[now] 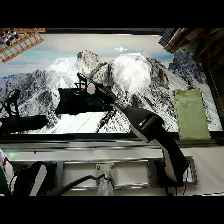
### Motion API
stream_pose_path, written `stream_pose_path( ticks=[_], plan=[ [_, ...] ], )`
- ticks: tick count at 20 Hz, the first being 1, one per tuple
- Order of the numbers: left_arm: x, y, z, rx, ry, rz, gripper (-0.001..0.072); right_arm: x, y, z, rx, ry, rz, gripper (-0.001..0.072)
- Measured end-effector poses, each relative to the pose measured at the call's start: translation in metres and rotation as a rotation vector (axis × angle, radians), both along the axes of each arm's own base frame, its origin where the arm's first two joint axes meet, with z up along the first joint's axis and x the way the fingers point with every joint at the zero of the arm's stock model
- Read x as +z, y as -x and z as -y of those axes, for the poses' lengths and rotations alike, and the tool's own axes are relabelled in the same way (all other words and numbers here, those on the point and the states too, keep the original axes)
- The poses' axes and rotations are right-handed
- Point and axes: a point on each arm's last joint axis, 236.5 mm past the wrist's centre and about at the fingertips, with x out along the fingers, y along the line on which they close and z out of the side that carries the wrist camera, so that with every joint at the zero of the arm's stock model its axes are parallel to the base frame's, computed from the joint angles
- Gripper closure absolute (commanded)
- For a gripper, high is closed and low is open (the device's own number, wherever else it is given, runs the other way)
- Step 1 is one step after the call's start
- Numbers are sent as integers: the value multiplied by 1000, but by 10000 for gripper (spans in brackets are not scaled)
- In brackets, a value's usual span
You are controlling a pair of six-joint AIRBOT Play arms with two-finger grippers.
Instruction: Fold the clothes and pants, and hang the long-sleeved shirts on hangers.
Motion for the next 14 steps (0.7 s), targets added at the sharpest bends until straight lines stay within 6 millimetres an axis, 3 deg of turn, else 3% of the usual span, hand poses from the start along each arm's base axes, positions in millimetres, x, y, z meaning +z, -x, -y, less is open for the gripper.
stream_pose_path(
  ticks=[2,4,7,9,10,13,14],
  plan=[
    [0,0,0,1,-1,4,693,11,-1,-5,13,-50,11,353],
    [1,0,0,5,-2,6,693,39,-8,-2,37,-100,57,360],
    [1,-1,-1,6,-3,11,693,89,-36,34,55,-93,193,369],
    [2,-3,-2,11,-5,20,693,108,-66,82,31,11,285,369],
    [2,-4,-2,13,-5,25,693,110,-82,117,15,96,313,369],
    [6,-12,0,26,8,56,679,98,-116,227,-47,330,297,358],
    [8,-15,1,32,16,69,654,89,-121,263,-68,388,259,304]
  ],
)
